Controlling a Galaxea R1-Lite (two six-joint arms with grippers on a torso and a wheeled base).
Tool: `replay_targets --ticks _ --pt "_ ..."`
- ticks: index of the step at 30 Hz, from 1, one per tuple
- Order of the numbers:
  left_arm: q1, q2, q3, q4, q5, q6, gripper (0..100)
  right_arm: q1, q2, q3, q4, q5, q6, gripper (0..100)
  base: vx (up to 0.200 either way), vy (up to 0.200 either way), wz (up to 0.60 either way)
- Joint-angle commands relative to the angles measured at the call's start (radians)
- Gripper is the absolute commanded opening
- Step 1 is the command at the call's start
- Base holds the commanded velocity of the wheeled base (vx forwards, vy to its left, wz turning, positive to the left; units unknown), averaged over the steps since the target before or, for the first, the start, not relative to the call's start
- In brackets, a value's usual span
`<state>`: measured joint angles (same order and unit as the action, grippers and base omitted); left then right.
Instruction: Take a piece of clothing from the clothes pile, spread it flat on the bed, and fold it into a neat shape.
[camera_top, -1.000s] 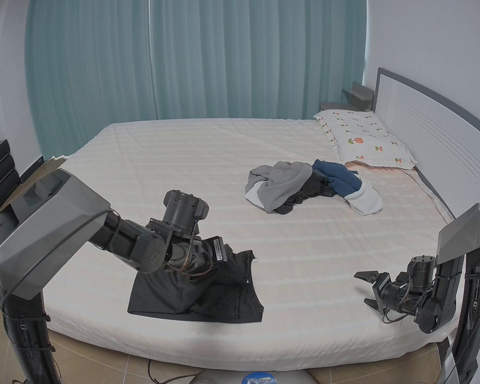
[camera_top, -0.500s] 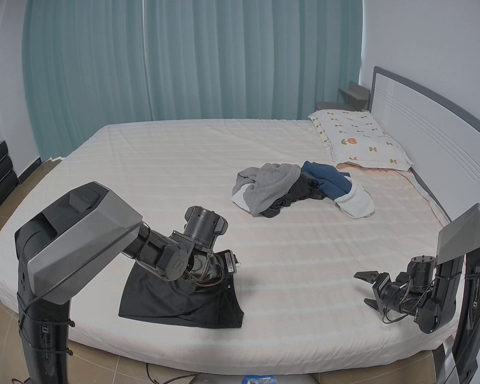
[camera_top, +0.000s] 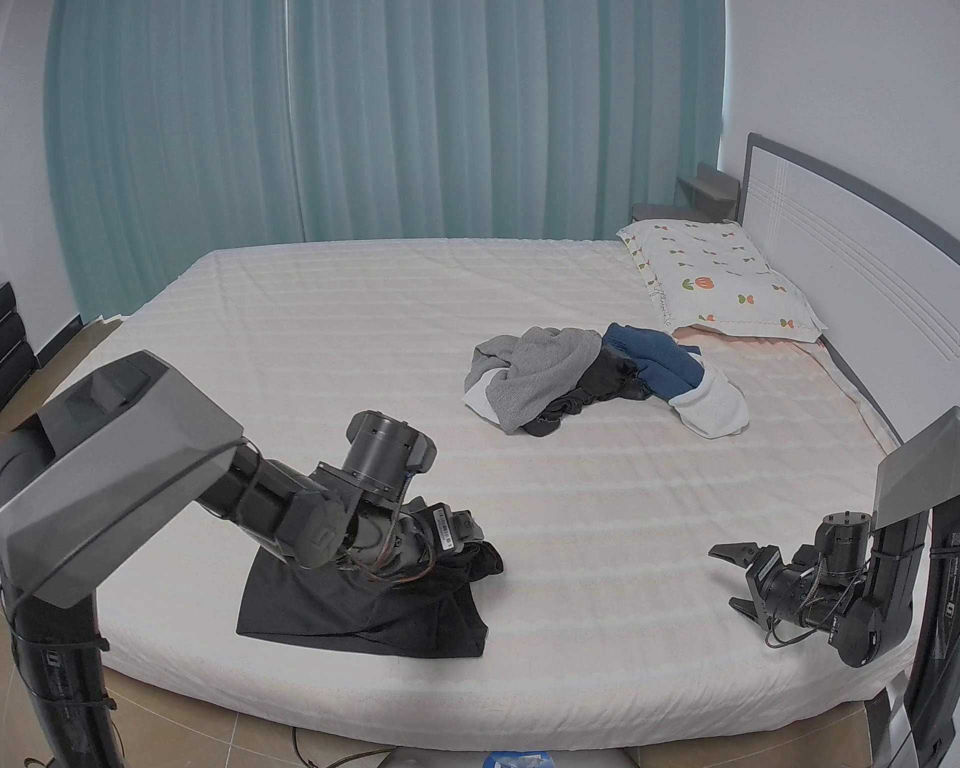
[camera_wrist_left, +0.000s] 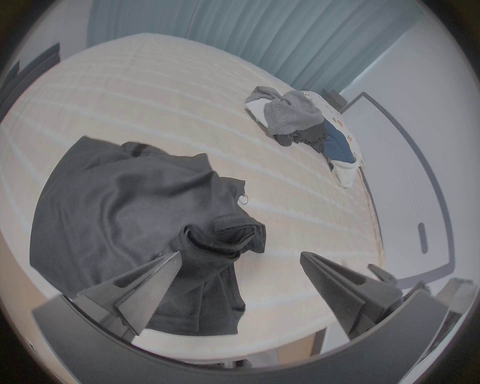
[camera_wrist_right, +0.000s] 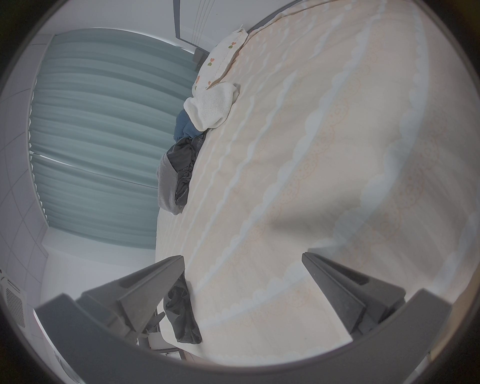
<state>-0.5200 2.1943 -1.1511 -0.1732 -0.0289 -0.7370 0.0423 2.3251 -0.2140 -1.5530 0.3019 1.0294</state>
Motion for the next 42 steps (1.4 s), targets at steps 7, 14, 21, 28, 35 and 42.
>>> replay_targets --ticks 7,14,21,28,35,42 --pt "0.181 -0.142 0.151 -0.015 -0.187 -0.111 100 0.001 0.0 0.001 -0.013 0.0 0.0 100 -0.086 0.0 0.0" --pt "0.265 -0.128 0.177 -0.055 -0.246 -0.186 100 0.001 0.002 0.001 -0.013 0.0 0.0 100 0.0 0.0 0.0" --pt "0.379 -0.128 0.206 -0.111 -0.364 -0.216 100 0.002 0.003 0.001 -0.013 -0.001 -0.002 100 0.0 0.0 0.0" --pt "0.431 -0.128 0.208 -0.111 -0.37 -0.217 100 0.034 0.003 -0.018 -0.013 -0.089 -0.081 100 0.0 0.143 0.0" --pt "0.46 -0.117 0.22 -0.114 -0.436 -0.216 100 0.128 0.0 -0.062 -0.007 -0.195 -0.086 100 0.0 0.2 0.0" --pt "0.485 -0.107 0.228 -0.158 -0.448 -0.216 100 0.24 -0.147 -0.163 0.212 -0.236 -0.192 100 0.0 0.2 0.0"
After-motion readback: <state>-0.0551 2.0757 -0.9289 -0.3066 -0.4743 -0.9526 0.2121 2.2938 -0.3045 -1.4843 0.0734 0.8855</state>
